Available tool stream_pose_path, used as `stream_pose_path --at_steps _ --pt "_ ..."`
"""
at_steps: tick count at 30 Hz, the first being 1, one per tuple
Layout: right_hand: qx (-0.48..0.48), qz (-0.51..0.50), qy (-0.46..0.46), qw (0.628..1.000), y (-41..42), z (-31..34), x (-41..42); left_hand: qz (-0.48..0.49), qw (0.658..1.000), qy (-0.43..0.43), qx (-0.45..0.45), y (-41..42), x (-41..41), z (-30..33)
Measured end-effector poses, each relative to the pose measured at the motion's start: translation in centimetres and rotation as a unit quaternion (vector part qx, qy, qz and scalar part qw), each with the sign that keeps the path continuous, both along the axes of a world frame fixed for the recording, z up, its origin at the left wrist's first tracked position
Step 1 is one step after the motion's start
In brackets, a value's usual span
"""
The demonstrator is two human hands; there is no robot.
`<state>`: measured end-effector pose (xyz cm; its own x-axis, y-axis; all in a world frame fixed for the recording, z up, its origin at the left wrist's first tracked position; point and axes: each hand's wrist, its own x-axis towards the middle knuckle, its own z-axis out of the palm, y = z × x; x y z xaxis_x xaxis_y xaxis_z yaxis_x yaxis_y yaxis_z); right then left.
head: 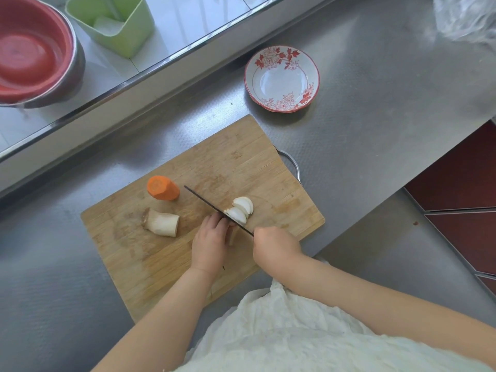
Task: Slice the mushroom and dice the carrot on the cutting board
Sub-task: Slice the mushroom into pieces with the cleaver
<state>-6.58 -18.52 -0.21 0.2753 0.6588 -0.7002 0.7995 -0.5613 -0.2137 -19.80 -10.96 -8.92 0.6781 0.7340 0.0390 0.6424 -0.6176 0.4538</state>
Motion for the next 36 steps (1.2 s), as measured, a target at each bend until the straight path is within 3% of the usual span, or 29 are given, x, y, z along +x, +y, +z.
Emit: stream_pose_path --at_steps 7,14,25,36 --pt "-0.009 -0.031 0.017 0.999 0.5 -1.5 0.3 -0.026 1.0 0.01 0.009 0.1 -0.3 -0.2" --pt "0.003 -0.14 0.104 0.985 0.3 -1.1 2.6 -0.004 1.0 -0.015 -0.011 -0.3 -0.6 0.2" --pt "0.028 0.001 -0.005 1.0 -1.8 0.6 -0.1 0.017 1.0 0.014 -0.005 -0.5 -0.1 1.0" --pt "-0.009 0.0 -0.007 1.0 -0.5 1.1 -0.4 0.029 0.999 0.03 -0.035 -0.4 0.1 1.1"
